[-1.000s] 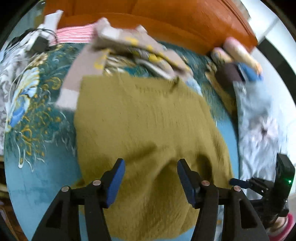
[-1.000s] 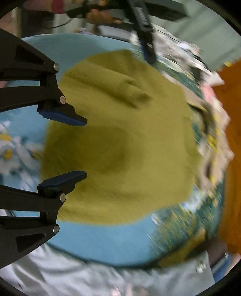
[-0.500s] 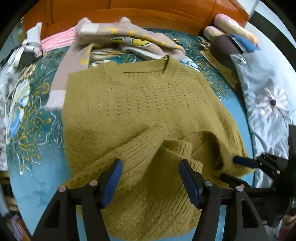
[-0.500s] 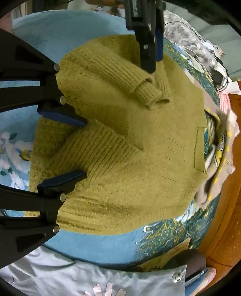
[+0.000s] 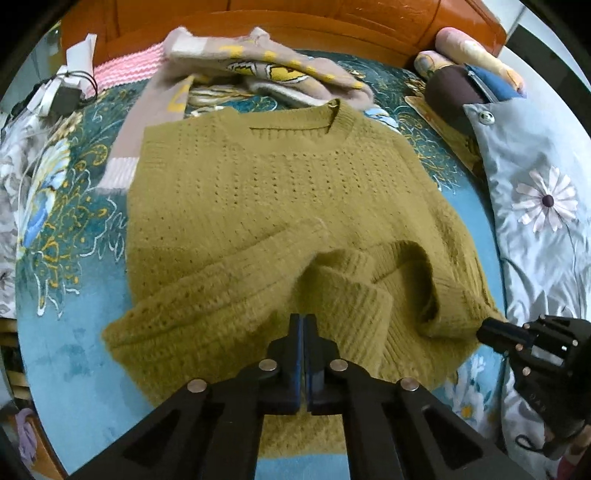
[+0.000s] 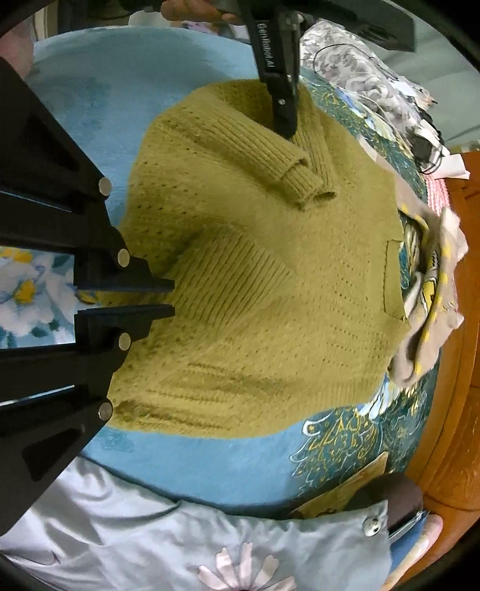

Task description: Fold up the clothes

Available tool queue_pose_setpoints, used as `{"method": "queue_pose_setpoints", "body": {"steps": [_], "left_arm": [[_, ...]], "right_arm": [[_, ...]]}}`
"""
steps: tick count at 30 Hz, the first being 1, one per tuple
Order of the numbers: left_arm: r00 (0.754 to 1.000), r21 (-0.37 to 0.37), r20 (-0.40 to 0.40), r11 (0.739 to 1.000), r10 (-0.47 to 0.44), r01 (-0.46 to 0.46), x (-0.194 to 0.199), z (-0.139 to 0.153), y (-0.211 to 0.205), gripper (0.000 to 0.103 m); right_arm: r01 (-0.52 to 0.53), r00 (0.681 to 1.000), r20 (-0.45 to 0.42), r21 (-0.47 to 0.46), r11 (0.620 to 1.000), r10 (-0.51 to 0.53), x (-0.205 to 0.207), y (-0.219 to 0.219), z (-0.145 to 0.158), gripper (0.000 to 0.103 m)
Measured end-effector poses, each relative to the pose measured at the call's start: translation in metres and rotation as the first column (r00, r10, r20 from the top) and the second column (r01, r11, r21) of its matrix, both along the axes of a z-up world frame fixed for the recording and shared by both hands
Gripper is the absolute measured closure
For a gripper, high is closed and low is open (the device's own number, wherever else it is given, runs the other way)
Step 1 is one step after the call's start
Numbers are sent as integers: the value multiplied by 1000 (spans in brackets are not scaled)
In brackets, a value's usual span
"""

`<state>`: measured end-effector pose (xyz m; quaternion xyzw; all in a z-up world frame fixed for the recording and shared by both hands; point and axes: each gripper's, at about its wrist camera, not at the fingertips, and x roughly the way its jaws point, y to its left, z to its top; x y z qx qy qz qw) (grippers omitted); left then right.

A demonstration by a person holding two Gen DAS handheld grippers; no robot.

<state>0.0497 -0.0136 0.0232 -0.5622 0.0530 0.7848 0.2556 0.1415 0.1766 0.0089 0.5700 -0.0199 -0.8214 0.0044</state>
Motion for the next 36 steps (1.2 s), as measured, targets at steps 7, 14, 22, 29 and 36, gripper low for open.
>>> {"method": "queue_pose_setpoints", "body": {"steps": [7,14,22,29,36], "left_arm": [[996,-57,-90,998,-16,11,5,17,4,101],[987,-165,-136,985,-81,58,-9,15,13,54],[986,-210,-63,968,-152,136,-30,-11,18,43],[973,-261,-65,945,-220,196,-35,-28,25,41],[984,-228,-55,962,-169,153,-48,-36,29,41]], "right_arm": [[-9,1000,-25,-33,999,8,10,7,9,98],[-51,998,-32,-45,998,50,9,-4,5,56],[-57,998,16,12,998,57,-9,-6,-15,53],[-76,996,43,46,996,74,-23,-10,-33,43],[-43,999,23,63,997,41,-29,-4,-34,43]]}}
